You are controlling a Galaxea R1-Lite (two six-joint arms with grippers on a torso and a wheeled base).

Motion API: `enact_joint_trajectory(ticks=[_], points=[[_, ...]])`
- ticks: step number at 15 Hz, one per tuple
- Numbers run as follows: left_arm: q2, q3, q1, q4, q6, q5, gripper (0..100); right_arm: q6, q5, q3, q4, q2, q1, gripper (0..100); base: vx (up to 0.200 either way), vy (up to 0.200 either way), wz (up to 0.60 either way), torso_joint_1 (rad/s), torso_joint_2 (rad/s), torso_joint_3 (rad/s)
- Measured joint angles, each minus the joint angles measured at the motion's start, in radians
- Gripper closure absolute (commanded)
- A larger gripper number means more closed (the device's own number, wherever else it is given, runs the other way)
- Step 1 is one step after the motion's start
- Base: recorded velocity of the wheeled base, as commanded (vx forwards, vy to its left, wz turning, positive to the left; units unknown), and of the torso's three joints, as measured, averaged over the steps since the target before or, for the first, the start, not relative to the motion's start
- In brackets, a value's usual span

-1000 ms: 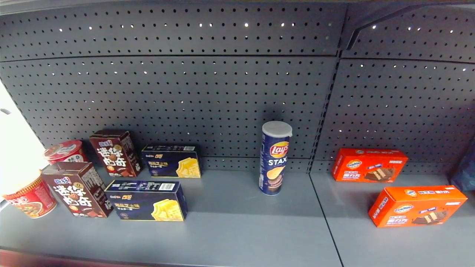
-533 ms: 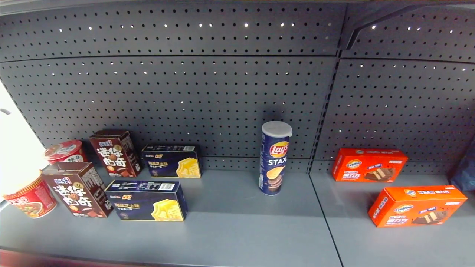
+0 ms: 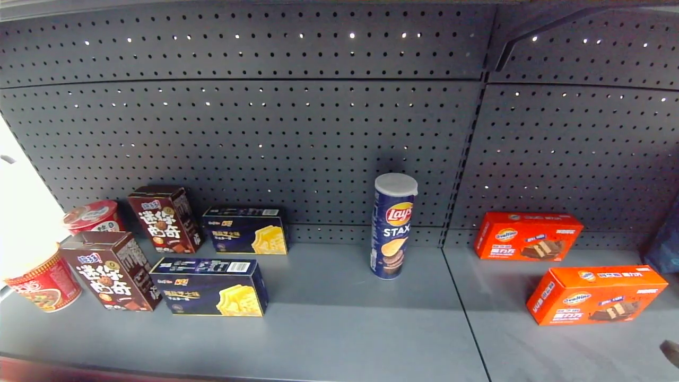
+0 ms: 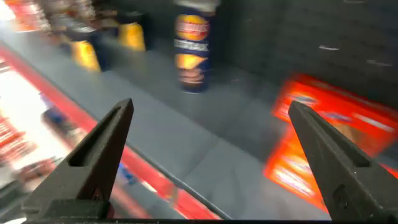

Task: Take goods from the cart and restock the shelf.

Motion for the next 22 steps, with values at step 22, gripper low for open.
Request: enact_joint_trajectory(ticks=[22], points=[[0.001,-0.001,-0.004,0.0,-0.011,-0.002,100,-0.113,0.423,-0.445,-0.4,1.04,-0.11,0,0.0,0.0,0.0,0.0,0.0,0.0]])
